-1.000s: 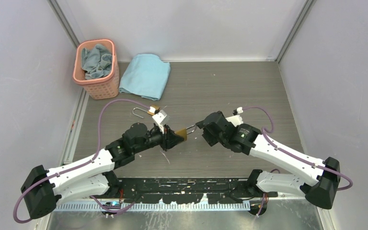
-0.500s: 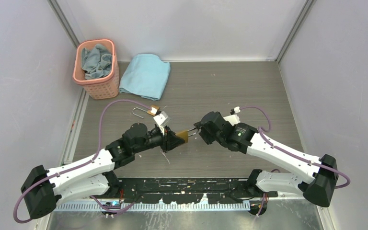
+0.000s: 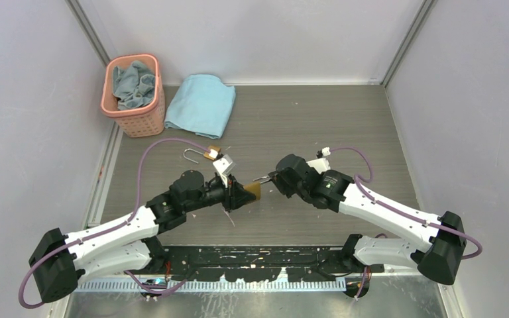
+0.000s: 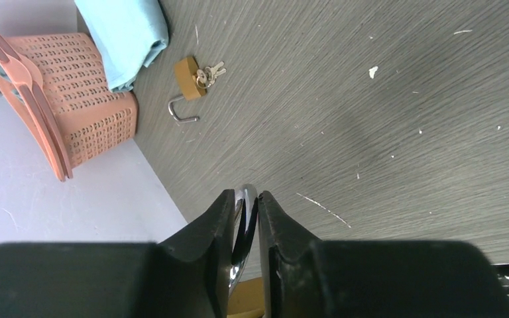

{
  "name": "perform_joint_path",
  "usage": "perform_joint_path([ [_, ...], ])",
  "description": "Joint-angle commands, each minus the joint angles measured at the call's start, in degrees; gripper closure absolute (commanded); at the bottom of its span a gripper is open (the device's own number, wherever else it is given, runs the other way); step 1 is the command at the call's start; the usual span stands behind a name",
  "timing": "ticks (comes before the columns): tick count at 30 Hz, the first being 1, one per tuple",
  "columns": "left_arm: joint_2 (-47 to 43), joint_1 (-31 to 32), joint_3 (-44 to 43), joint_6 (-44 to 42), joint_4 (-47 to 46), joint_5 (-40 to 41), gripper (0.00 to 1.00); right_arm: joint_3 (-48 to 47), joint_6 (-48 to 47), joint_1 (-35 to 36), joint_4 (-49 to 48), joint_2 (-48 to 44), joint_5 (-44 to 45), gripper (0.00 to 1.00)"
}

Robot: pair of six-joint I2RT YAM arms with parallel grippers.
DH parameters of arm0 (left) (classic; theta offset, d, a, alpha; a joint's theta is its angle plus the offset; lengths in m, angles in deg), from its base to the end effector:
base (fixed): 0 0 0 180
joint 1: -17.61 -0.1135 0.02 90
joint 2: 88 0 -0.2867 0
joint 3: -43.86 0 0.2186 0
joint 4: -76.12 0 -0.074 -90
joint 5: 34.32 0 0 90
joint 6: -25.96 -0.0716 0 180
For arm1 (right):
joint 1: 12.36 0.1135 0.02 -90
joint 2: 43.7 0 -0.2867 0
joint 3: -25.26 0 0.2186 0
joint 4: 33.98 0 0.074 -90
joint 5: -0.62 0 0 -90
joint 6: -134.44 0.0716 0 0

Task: Unlock with the key

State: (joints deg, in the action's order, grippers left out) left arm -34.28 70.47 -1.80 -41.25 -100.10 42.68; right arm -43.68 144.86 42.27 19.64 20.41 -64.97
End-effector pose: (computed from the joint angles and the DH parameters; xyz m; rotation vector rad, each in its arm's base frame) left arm 0.1124 -0.1751 0.2845 0.6679 1.8034 -1.1260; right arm 0.1424 0.1495 0.2851 1.1453 2.1960 0.7909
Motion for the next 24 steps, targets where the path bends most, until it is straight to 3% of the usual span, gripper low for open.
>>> perform_joint_path([
  [1, -2.11, -0.04, -2.25, 4.23, -11.57, 1.58, 1.0, 0.08, -0.5, 0.03, -0.15, -1.06, 3.05, 0.78],
  [12, 0.16, -0.03, -4.38, 23.93, -5.32, 10.74, 1.0, 2.91, -7.21, 0.04, -10.77, -2.86, 9.58, 0.98],
  [19, 0.54, -0.26, -6.62, 34.03, 9.01, 18.25, 1.0, 5.43, -13.6, 0.04, -17.99, -3.39, 12.27, 0.99],
  [24, 1.1, -0.57, -5.85, 38.01, 9.11, 16.49, 0.99, 7.26, -16.3, 0.03, -20.15, -3.29, 15.93, 0.99],
])
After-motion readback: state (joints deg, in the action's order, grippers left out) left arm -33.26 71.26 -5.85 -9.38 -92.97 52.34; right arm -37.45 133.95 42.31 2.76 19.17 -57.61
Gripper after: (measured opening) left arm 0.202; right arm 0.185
